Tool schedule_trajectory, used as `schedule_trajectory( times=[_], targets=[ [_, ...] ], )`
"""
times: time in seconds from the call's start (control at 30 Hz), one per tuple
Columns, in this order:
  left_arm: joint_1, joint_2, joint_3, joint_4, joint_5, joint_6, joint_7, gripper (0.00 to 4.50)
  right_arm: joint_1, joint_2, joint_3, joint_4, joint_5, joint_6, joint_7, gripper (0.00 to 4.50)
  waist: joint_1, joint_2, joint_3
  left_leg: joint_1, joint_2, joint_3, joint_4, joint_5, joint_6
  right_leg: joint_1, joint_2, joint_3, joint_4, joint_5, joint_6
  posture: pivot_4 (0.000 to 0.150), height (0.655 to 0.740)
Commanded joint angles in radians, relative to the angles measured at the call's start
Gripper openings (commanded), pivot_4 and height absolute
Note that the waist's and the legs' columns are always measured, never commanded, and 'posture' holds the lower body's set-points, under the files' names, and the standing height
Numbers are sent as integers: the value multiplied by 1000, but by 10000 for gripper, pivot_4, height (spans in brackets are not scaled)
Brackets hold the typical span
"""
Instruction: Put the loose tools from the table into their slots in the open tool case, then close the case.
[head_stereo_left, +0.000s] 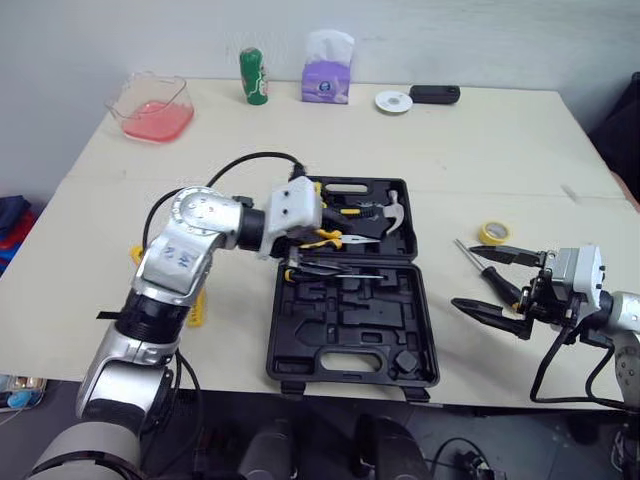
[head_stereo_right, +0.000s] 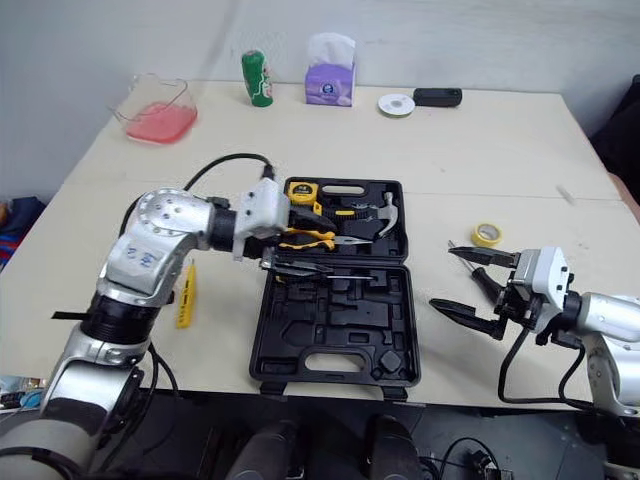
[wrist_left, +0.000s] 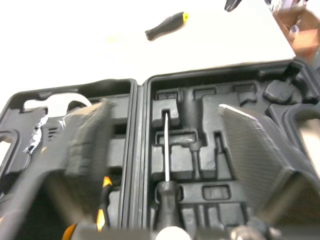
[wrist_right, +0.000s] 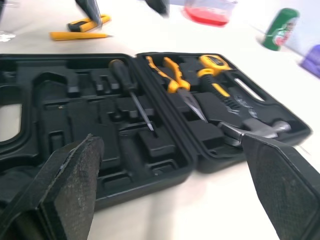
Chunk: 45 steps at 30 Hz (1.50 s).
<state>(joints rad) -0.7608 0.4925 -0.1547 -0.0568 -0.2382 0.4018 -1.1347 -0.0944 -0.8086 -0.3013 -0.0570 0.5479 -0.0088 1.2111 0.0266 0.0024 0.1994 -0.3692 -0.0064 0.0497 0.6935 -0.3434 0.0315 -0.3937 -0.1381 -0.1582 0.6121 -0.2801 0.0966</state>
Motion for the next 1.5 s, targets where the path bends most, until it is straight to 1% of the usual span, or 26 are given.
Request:
schedule_trajectory(
  times=[0.03, 0.07, 0.13, 0.17, 0.2, 0.27, 0.33, 0.5, 0.57, 0.77, 1.1, 1.37, 1.47, 1.5],
  targets=[
    [54, -35, 9, 43, 17, -74, 76, 18816, 25, -1, -38, -55, 8, 1, -22, 45000, 1, 0, 0, 0, 0, 0, 0, 0, 0, 0, 0, 0, 0, 0, 0, 1500, 7400],
    [66, -43, 5, 47, 18, -89, 81, 13479, 34, 0, -39, -61, 10, 1, -23, 45000, 1, 0, 0, 0, 0, 0, 0, 0, 0, 0, 0, 0, 0, 0, 0, 1500, 7400],
    [77, -57, 3, 52, 16, -112, 93, 4220, 44, 0, -42, -69, 11, 2, -26, 45000, 1, 0, 0, 0, 0, 0, 0, 0, 0, 0, 0, 0, 0, 0, 0, 1500, 7400],
    [84, -51, -24, 51, 38, -121, 91, 734, 48, -1, -44, -71, 11, 2, -28, 45000, 1, 0, 0, -1, 0, 0, 0, 0, 0, 0, 0, 0, 0, 0, 0, 1500, 7400],
    [90, -46, -43, 51, 55, -128, 90, 197, 51, -2, -45, -72, 11, 2, -30, 45000, 2, 0, 0, 0, 0, 0, 1, 0, 0, 0, 0, 0, 0, 0, 0, 1500, 7400],
    [94, -57, -54, 65, 69, -114, 120, 197, 50, -3, -45, -73, 12, 4, -35, 45000, 2, 0, 0, 0, -1, 0, 1, 0, 0, 0, 0, 0, 0, 0, 0, 1500, 7400],
    [92, -80, -37, 93, 55, -61, 163, 197, 50, 0, -41, -77, 10, 4, -39, 45000, 2, 0, 0, 0, 0, 0, 1, 0, 0, 0, 0, 0, 0, 0, 0, 1500, 7400],
    [115, -80, -47, 140, 75, -91, 178, 197, 49, 1, -31, -92, 13, 14, -46, 45000, 0, 0, 0, 0, 0, 0, 0, 0, 0, 0, 0, 0, 0, 0, 0, 1500, 7400],
    [121, -71, -60, 163, 120, -133, 208, 197, 51, 4, -30, -97, 11, 13, -49, 45000, 0, 0, 0, 0, 0, 0, 0, 0, 0, 0, 0, 0, 0, 0, 0, 1500, 7400],
    [130, -64, -85, 155, 117, -90, 168, 197, 62, 7, -30, -93, 9, 5, -48, 45000, 1, 0, 0, 0, 0, 0, 0, 0, 0, 0, 0, 0, 0, 0, 0, 1500, 7400],
    [127, -81, -108, 180, 152, -65, 203, 197, 50, 7, -26, -69, 5, -12, -36, 45000, 2, 0, 0, 1, 0, 0, 1, 0, 0, 1, 0, 0, 0, 0, 0, 1500, 7400],
    [138, -51, -192, 213, 227, 69, 222, 197, 38, 13, -20, -54, -2, -19, -26, 45000, 1, -1, -1, 3, 0, 1, 1, 0, 0, 3, 0, 0, 0, 0, 0, 1500, 7400],
    [142, -56, -202, 222, 238, 123, 253, 197, 36, 16, -19, -53, -4, -18, -27, 45000, 1, -1, -2, 8, 0, 1, 0, 0, 0, 7, 0, 1, 0, 0, 0, 1500, 7400],
    [143, -58, -204, 222, 239, 141, 264, 197, 36, 17, -20, -53, -4, -19, -26, 45000, 1, -1, -2, 13, 0, 0, -2, -1, 0, 12, 0, 1, -2, 0, 0, 1500, 7400]
  ],
)
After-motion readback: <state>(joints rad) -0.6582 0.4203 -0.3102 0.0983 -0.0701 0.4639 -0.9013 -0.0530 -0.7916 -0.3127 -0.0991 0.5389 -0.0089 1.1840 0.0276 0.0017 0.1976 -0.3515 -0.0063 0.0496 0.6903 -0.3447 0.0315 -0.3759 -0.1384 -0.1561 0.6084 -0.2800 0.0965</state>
